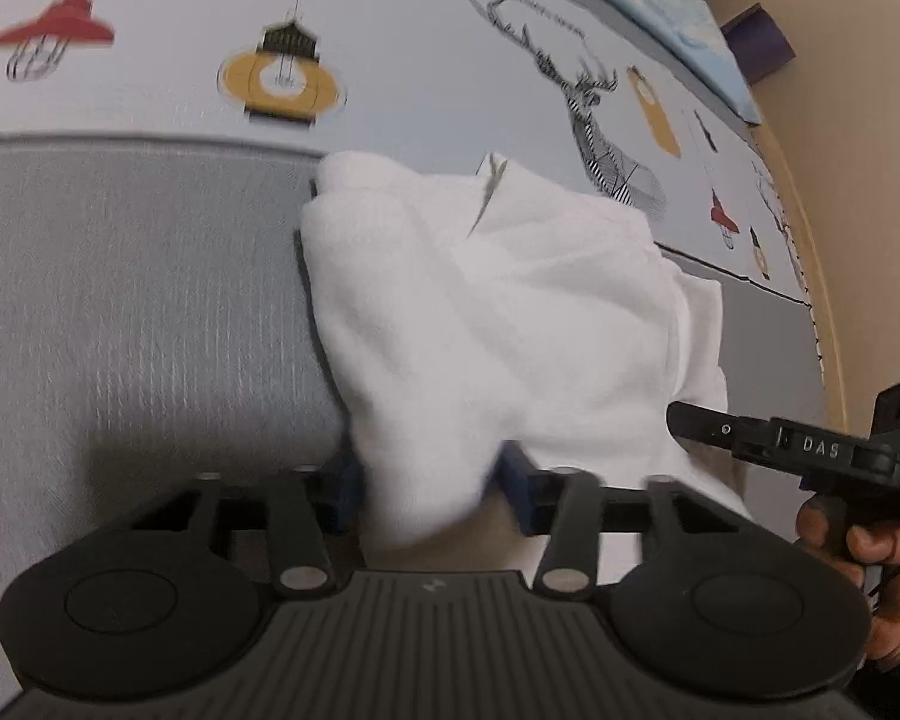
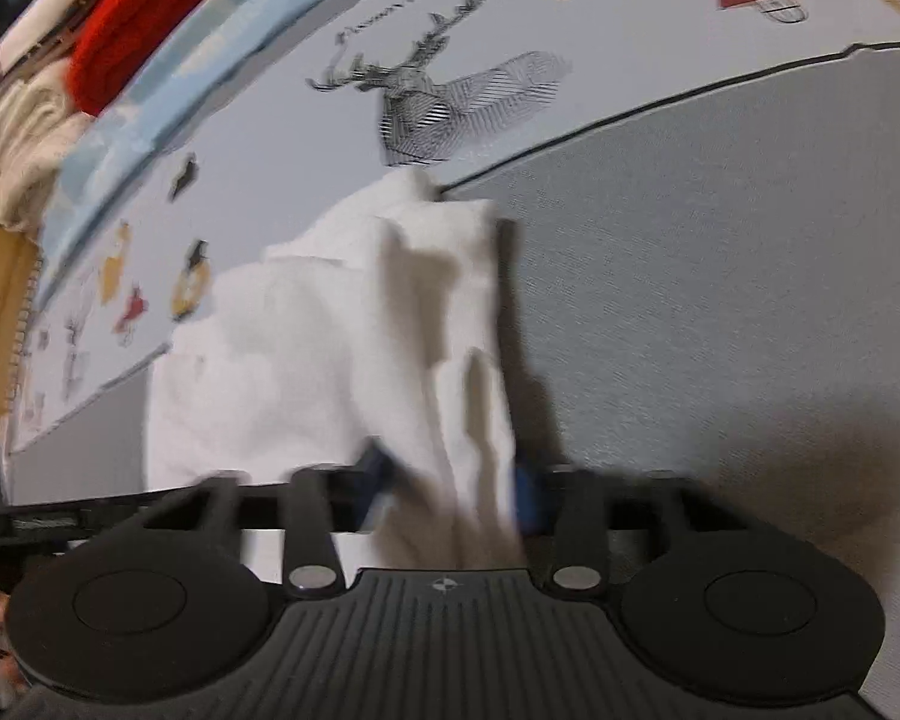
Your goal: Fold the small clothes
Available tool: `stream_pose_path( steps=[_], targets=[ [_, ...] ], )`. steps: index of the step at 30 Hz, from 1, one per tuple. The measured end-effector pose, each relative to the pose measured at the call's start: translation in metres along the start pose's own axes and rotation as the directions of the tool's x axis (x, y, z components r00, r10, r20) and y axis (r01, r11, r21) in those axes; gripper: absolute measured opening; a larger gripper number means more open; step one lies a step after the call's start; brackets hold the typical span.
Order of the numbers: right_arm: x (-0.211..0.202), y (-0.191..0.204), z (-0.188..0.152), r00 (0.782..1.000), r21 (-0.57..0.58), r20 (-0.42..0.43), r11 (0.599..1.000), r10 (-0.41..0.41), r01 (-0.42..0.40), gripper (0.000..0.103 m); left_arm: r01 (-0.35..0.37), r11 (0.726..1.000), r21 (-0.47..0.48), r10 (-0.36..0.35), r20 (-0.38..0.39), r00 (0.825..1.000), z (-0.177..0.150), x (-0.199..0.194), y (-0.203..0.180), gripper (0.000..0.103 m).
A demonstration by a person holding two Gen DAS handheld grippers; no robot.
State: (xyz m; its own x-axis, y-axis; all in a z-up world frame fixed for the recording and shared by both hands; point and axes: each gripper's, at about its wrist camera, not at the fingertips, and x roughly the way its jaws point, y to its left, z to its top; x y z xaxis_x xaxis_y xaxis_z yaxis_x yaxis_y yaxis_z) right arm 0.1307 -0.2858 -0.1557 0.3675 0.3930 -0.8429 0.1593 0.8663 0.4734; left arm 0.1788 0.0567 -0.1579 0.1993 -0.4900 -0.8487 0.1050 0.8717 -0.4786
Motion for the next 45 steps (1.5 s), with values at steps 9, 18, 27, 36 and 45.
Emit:
stream_pose_path(
  steps=[9, 18, 27, 36, 45],
  targets=[
    [-0.009, 0.061, 0.021, 0.939, -0.073, 0.207, 0.962, 0.274, -0.264, 0.023, -0.081, 0.994, 0.079, 0.051, 0.334, 0.941, 0.036, -0.094, 0.014, 0.034],
    [-0.004, 0.065, 0.027, 0.956, -0.057, 0.265, 0.992, 0.125, -0.113, 0.054, -0.128, 0.992, -0.023, 0.13, 0.265, 0.955, 0.034, -0.091, 0.047, 0.05],
    [0.039, 0.084, 0.004, 0.998, -0.171, 0.04, 0.985, 0.044, -0.037, 0.041, -0.215, 0.976, 0.024, 0.211, 0.109, 0.971, 0.02, -0.045, 0.061, 0.051],
    [0.035, 0.081, 0.002, 0.997, -0.179, 0.037, 0.982, 0.062, -0.055, 0.029, -0.228, 0.973, 0.026, 0.225, 0.108, 0.968, 0.016, -0.046, 0.063, 0.053],
    [0.019, 0.074, 0.002, 0.997, -0.164, 0.075, 0.986, 0.027, -0.015, 0.023, -0.26, 0.966, 0.004, 0.259, 0.024, 0.965, 0.006, -0.05, 0.075, 0.053]
  ],
)
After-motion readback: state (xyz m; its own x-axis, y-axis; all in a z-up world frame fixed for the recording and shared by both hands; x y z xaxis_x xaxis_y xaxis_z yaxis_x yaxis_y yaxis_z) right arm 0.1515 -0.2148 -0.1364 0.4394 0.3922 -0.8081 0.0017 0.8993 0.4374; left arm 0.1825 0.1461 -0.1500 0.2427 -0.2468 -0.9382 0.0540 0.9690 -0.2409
